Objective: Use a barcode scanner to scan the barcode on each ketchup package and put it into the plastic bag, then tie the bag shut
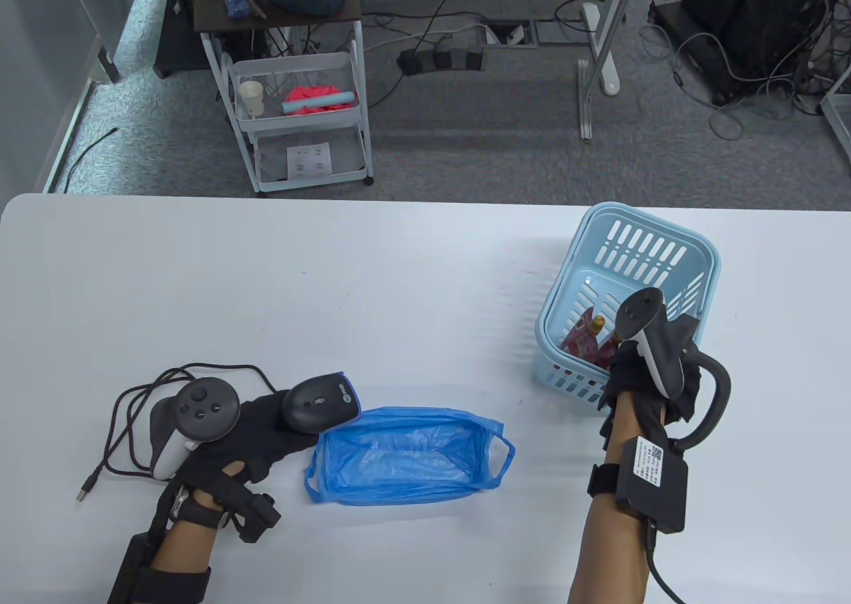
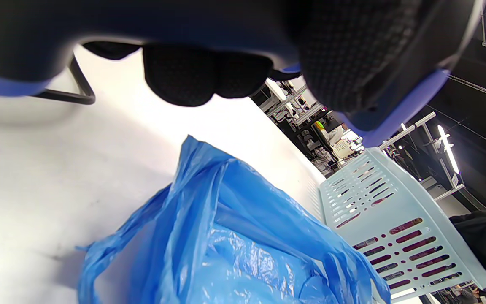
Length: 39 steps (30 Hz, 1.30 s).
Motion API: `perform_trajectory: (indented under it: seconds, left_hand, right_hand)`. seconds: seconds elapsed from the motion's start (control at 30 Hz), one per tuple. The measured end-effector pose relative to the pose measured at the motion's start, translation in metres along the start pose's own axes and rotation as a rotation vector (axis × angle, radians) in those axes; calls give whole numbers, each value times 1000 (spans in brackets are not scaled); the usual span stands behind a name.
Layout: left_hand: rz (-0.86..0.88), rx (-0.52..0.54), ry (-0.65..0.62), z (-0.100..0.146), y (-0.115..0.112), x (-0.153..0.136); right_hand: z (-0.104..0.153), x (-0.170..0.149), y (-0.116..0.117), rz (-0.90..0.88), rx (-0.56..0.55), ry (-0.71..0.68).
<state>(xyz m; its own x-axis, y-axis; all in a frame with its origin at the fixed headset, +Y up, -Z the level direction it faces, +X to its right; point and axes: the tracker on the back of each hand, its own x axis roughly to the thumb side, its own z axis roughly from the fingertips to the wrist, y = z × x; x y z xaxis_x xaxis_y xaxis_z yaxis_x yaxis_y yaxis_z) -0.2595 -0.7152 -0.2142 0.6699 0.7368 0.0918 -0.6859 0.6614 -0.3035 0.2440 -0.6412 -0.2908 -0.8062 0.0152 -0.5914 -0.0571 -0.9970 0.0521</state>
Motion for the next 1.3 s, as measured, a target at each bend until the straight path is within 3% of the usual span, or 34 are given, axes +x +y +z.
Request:
perform_trajectory:
  seconds: [0.23,0.57,1.3]
  left_hand:
    - [1,1,-5,0,0,0]
    - [2,1,-12,0,0,0]
    - [15,4,-35,1,0,0]
  right_hand:
    - [5,-5,-8,-43,-53,-6]
    - [18,-12,-28,-131,-222,-40]
    - [76,-16,-114,-199,-509,-165]
